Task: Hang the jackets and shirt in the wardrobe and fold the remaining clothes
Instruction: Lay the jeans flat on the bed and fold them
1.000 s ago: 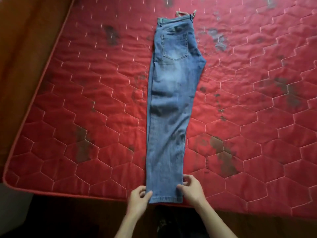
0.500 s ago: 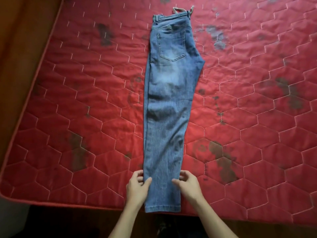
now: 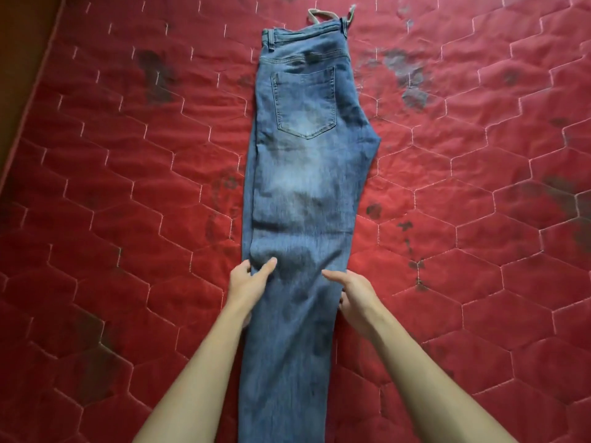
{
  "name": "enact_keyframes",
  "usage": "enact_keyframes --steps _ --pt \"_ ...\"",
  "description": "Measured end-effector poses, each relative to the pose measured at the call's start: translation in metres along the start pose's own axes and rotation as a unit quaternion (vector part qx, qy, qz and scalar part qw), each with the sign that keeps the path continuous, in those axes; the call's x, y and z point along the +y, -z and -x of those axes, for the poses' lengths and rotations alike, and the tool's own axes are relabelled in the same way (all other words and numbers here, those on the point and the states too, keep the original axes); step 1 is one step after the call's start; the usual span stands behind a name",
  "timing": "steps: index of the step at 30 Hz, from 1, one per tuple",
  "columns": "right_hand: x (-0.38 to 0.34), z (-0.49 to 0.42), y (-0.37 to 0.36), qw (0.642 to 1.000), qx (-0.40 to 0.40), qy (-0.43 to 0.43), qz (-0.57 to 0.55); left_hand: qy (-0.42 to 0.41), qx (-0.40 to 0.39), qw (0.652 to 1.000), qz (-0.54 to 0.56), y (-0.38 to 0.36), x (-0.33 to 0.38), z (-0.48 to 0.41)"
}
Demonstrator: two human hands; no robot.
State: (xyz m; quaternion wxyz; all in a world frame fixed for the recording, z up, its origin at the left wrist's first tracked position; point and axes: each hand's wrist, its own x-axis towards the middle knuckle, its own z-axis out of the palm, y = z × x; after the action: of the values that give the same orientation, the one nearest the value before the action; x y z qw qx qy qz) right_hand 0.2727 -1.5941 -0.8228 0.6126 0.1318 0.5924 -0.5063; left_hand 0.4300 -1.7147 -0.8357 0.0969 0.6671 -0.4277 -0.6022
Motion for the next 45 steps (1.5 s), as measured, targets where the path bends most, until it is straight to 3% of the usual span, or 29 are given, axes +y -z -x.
enact_keyframes --steps 3,8,12,14,16,18,23,26,28,30,32,33,36,39,42,45 --pt "-0.039 -0.022 -0.002 0.999 0.003 0.008 -0.041 0.019 -0.043 0.999 0.012 -0.008 0.038 -0.023" --pt "-0.106 -0.063 -0.006 1.0 0.012 0.015 -0.02 0.041 -0.082 0.994 -0.059 -0.014 0.092 -0.074" --pt "-0.152 -0.088 -0.01 0.998 -0.008 0.032 -0.06 0.103 -0.125 0.987 -0.006 -0.021 0.116 -0.097" --pt "-0.165 -0.096 -0.011 0.997 -0.011 0.035 -0.071 0.164 -0.209 0.964 -0.011 -0.012 0.119 -0.094" --pt "-0.177 -0.102 -0.016 0.995 -0.017 0.045 -0.086 0.195 -0.308 0.924 -0.114 0.006 0.125 -0.09" --pt "-0.192 -0.106 -0.022 0.991 -0.031 0.075 -0.108 0.192 -0.361 0.89 -0.202 0.019 0.141 -0.092" --pt "-0.224 -0.112 -0.031 0.993 -0.051 0.062 -0.09 0.105 -0.188 0.936 -0.279 0.0 0.199 -0.132" --pt "-0.23 -0.124 -0.033 0.999 0.035 0.032 -0.024 -0.015 0.009 0.897 -0.443 -0.015 0.227 -0.15" --pt "-0.234 -0.127 -0.033 0.992 0.11 0.035 0.052 -0.11 0.082 0.896 -0.423 -0.027 0.246 -0.158" --pt "-0.239 -0.126 -0.032 0.95 0.232 0.077 0.195 -0.129 0.072 0.913 -0.38 -0.042 0.26 -0.169" --pt "-0.246 -0.122 -0.036 0.867 0.36 0.137 0.316 -0.121 0.072 0.921 -0.362 -0.053 0.265 -0.186" --pt "-0.251 -0.121 -0.039 0.843 0.383 0.171 0.336 -0.127 0.085 0.926 -0.345 -0.056 0.266 -0.193" --pt "-0.27 -0.14 -0.048 0.806 0.329 0.27 0.411 -0.153 0.107 0.937 -0.295 -0.062 0.28 -0.214" --pt "-0.296 -0.172 -0.059 0.816 0.261 0.25 0.452 -0.154 0.09 0.944 -0.278 -0.07 0.297 -0.229" --pt "-0.321 -0.192 -0.068 0.807 0.253 0.261 0.465 -0.157 0.064 0.961 -0.217 -0.073 0.312 -0.249" --pt "-0.345 -0.203 -0.076 0.785 0.27 0.367 0.42 -0.217 0.073 0.961 -0.157 -0.083 0.342 -0.264"
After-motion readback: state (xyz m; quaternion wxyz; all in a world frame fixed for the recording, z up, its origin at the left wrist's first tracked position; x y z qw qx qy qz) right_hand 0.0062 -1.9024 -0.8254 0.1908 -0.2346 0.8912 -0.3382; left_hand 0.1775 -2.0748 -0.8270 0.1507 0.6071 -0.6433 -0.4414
